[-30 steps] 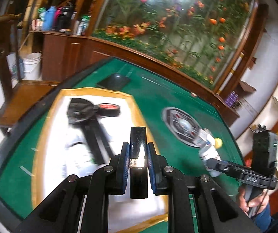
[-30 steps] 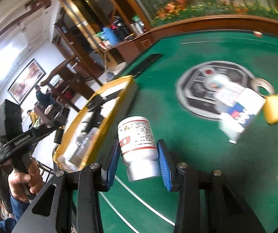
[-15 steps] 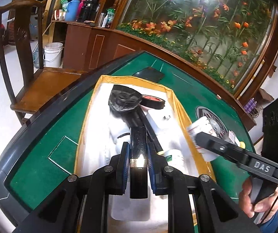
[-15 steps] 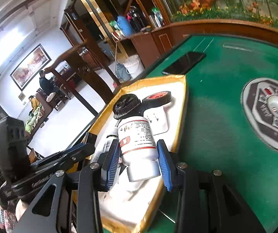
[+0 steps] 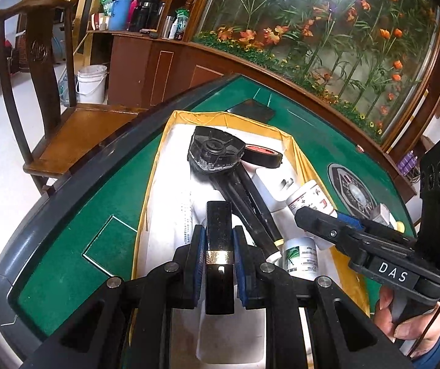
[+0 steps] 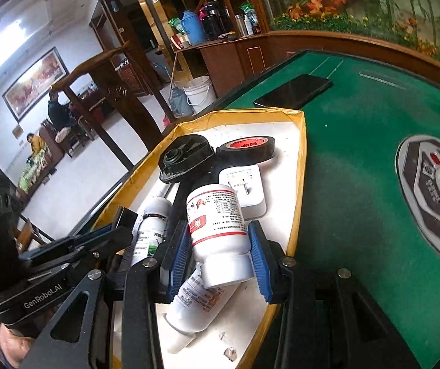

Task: Organize rigid objects
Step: 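Carry the black tube and white bottle into the tray and open both tools, then move both tools back and grasp the yellow tape roll with the right tool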

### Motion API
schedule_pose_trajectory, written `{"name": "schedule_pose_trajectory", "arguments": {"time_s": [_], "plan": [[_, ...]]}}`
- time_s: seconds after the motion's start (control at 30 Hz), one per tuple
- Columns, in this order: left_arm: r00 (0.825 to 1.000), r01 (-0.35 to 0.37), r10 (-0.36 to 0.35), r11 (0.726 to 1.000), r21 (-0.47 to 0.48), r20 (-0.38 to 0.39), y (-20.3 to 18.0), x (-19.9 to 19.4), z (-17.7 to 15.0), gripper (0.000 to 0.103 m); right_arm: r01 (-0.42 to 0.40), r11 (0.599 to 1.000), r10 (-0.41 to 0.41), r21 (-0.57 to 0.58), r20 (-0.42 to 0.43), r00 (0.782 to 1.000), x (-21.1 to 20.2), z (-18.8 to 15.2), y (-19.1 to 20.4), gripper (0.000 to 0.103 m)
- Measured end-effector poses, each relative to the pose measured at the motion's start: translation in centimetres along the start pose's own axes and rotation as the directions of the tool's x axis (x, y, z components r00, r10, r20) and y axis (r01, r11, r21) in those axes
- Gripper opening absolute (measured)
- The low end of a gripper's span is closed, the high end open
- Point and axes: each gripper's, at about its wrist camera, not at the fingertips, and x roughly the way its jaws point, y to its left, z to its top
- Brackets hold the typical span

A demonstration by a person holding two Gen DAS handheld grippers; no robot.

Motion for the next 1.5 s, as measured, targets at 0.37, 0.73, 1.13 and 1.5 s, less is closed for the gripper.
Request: {"name": "schedule_pose_trajectory", "arguments": {"time_s": [0.37,0.73,1.13,1.5], "plan": [[1.0,-0.016,0.016,1.0,-0.008,-0.009,0.3,-0.2,-0.4,0.034,0.015,0.997,-0.015,-0.071,0.008,1.0,0.2,-0.4,1.0,0.038],[1.0,-0.009,0.009,1.0,-0.004,0.0,-0.4,-0.9,-0.4,0.046,0.014,0.999,-0.012,-0.03,0.06,0.998,-1.2,0.0,-0.3,0.04],[0.999,0.032,-0.033,0.997,0.069,0.015,-4.5,-2.6,-0.4,0.057,-0.036,0.996,0.029,0.083,0.092,0.995,-5.2,0.1,-4.4,0.043],[0.958,0.286,-0.258,0.903,0.322,-0.129,-17.6,-1.1,-5.7,0.065,0.133,0.907,-0.222,0.399,0.185,0.957,-15.0,-2.5,-21.2,0.045]]}}
